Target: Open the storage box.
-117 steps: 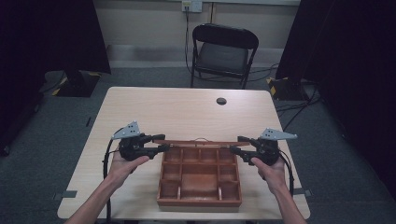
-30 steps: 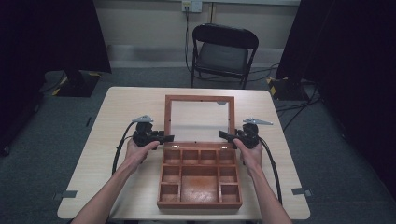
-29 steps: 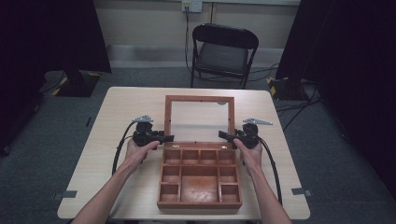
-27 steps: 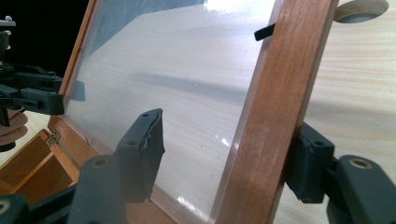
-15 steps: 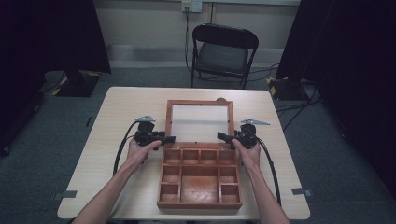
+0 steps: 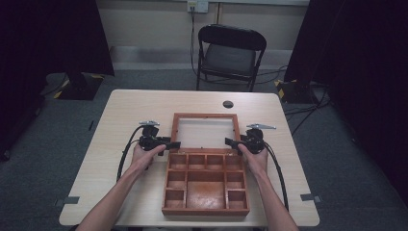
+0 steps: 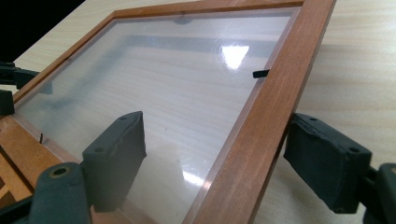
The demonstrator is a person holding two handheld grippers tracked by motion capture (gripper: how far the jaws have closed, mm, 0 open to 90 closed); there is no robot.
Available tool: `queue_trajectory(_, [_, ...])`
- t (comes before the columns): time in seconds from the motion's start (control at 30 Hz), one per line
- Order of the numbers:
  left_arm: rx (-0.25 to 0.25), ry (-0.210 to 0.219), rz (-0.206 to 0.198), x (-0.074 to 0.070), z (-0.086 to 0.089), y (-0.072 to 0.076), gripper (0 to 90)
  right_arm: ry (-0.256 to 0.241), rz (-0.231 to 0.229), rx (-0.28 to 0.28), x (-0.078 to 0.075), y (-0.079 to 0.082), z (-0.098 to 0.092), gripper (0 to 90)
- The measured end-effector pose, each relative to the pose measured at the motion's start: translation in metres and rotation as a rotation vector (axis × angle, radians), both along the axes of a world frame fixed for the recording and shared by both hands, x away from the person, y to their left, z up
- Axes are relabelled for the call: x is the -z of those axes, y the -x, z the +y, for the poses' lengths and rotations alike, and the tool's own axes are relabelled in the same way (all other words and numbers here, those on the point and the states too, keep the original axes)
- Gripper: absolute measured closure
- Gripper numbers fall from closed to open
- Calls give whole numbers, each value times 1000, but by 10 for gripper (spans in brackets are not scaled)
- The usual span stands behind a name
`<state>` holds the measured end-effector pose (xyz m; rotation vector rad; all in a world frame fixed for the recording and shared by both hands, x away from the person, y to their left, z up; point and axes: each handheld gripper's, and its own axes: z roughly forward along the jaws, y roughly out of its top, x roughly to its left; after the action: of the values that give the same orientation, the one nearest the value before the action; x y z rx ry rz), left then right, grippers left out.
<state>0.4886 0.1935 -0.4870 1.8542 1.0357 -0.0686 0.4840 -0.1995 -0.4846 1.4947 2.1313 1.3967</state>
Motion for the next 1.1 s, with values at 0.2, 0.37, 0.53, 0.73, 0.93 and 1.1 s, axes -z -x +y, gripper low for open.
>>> queue_trajectory(0.2, [-4,30,33,4,1,-2,319,-16,34,-1,3,-2,-1,191])
queue_trajectory(0.37, [-17,2,10,3,1,-1,297,-27,59,3,6,-3,-2,149])
queue_trajectory(0.53, [-13,-18,2,1,3,1,283,-4,12,28,2,0,-6,156])
queue_trajectory(0.73, [-18,-34,-19,-6,7,7,244,-3,-7,35,-5,5,-13,154])
queue_trajectory(0.93, [-11,-94,-41,-13,18,14,221,2,-11,41,-10,15,-24,152])
queue_trajectory(1.1, [-37,-122,-67,-19,33,25,211,22,-19,44,-17,28,-37,150])
